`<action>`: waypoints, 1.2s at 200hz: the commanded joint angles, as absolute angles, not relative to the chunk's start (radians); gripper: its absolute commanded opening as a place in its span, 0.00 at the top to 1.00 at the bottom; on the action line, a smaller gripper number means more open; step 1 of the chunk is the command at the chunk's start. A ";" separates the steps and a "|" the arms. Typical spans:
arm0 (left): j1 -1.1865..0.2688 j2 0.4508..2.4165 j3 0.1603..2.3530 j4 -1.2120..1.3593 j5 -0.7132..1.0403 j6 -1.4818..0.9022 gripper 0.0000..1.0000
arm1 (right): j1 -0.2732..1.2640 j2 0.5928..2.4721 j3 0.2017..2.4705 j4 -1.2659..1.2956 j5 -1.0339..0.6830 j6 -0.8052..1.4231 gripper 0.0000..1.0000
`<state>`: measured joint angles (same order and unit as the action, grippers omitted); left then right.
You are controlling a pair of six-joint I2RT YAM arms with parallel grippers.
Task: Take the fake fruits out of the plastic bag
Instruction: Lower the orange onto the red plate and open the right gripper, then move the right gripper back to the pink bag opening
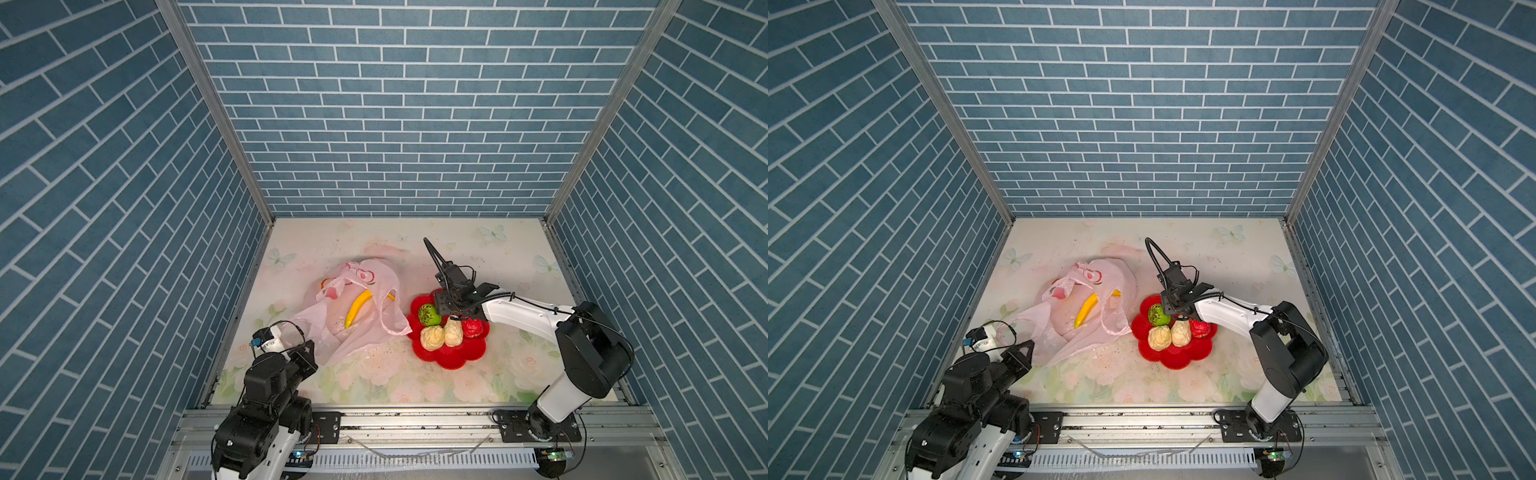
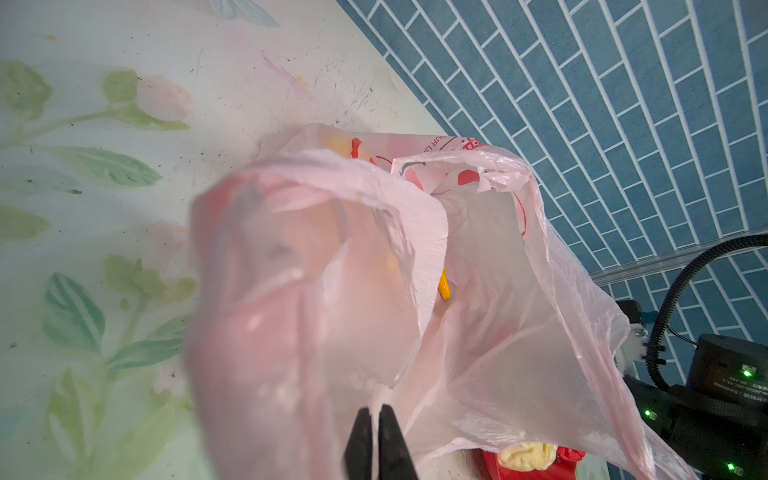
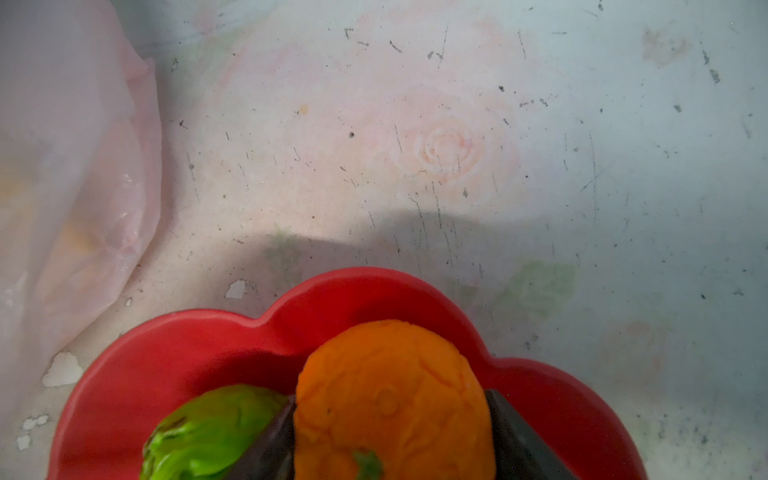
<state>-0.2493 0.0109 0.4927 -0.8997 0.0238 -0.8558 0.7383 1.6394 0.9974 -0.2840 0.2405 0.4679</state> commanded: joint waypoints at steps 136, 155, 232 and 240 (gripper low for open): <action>-0.253 0.003 0.479 -0.870 0.040 -0.834 0.92 | 0.756 1.455 1.065 -0.433 0.272 0.481 0.33; -0.253 0.016 0.476 -0.860 0.058 -0.834 0.92 | 0.795 1.427 1.130 -0.488 0.280 0.472 0.36; -0.253 0.037 0.482 -0.849 0.093 -0.833 0.93 | 1.088 1.518 1.485 -0.601 0.369 0.477 0.41; -0.253 0.037 0.483 -0.850 0.092 -0.830 0.93 | 1.114 1.532 1.510 -0.589 0.378 0.476 0.42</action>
<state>-0.2493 0.0269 0.4797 -0.8604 0.0799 -0.8497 1.0542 1.4830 1.4223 -0.5510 0.3305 0.4660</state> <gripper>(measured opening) 0.075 0.588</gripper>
